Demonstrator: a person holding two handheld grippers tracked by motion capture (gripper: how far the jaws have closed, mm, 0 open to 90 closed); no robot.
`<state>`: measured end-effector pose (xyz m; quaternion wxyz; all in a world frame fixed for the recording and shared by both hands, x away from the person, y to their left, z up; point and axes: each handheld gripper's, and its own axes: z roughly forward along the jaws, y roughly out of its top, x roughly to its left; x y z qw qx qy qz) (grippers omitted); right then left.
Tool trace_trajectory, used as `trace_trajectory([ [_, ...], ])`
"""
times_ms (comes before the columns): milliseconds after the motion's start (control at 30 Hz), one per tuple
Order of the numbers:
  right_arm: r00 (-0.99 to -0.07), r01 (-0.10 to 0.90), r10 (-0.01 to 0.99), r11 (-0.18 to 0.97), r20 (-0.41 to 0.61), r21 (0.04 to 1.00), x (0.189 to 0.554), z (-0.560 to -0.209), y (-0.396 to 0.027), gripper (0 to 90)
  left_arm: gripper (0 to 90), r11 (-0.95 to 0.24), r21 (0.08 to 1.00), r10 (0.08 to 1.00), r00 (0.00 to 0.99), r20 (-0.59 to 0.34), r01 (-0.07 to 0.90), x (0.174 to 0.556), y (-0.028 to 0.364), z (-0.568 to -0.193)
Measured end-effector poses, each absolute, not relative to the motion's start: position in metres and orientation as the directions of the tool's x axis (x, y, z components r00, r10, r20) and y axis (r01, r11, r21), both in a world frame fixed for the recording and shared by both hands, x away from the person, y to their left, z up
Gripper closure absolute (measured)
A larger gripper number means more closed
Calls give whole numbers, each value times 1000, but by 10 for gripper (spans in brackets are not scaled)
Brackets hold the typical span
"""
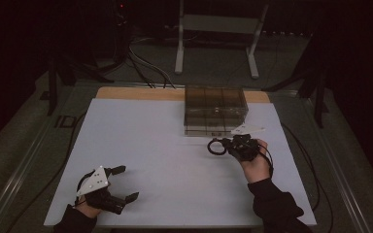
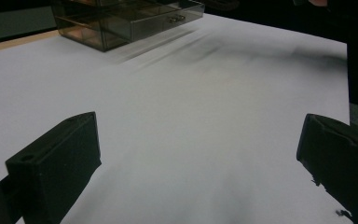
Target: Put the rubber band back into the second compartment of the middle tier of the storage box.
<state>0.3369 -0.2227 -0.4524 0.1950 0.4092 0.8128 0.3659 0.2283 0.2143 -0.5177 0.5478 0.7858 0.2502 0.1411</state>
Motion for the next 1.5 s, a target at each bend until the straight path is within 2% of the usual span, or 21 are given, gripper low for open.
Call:
trace_trajectory([
  [467,-588,507,808,400,-33,764,348,-440,-220,867,3,-274,931,548,835,-55,241,229,214,-518],
  [1500,-550,539,835,378,-26,753,392,-435,-218,867,3,-282,929,548,835,-49,239,228,214,-519],
])
